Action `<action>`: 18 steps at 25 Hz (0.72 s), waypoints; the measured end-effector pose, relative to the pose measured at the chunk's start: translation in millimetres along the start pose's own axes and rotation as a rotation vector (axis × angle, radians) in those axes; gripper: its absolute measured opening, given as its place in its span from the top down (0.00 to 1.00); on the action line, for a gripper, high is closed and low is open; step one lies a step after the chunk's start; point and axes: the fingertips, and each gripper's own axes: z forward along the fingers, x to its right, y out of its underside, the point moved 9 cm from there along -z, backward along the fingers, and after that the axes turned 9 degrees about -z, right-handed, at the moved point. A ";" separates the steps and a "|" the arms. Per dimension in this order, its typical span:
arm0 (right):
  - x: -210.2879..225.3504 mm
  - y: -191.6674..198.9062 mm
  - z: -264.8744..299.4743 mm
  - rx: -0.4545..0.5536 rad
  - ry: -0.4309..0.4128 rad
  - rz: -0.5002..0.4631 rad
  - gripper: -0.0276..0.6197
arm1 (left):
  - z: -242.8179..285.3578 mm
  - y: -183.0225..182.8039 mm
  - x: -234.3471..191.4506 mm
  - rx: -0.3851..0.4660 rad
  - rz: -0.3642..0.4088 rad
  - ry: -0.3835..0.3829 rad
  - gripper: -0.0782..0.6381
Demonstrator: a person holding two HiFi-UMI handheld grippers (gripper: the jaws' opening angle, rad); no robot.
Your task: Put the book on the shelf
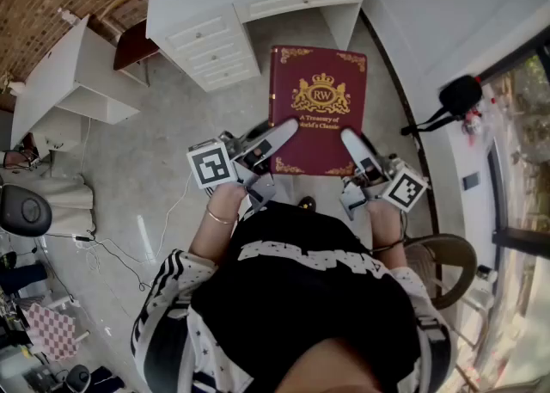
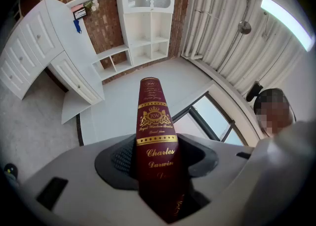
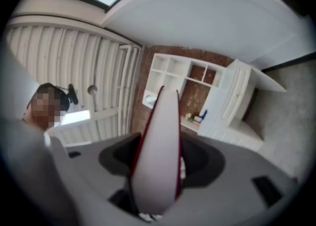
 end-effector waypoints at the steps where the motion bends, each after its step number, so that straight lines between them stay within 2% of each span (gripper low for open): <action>1: 0.1 0.2 -0.3 0.001 0.003 0.001 0.55 | 0.3 0.2 -0.8 -0.002 -0.004 0.001 0.54; 18: 3.3 -0.3 2.3 0.011 0.049 -0.006 0.55 | 7.2 -5.9 -11.8 -0.031 -0.039 0.024 0.54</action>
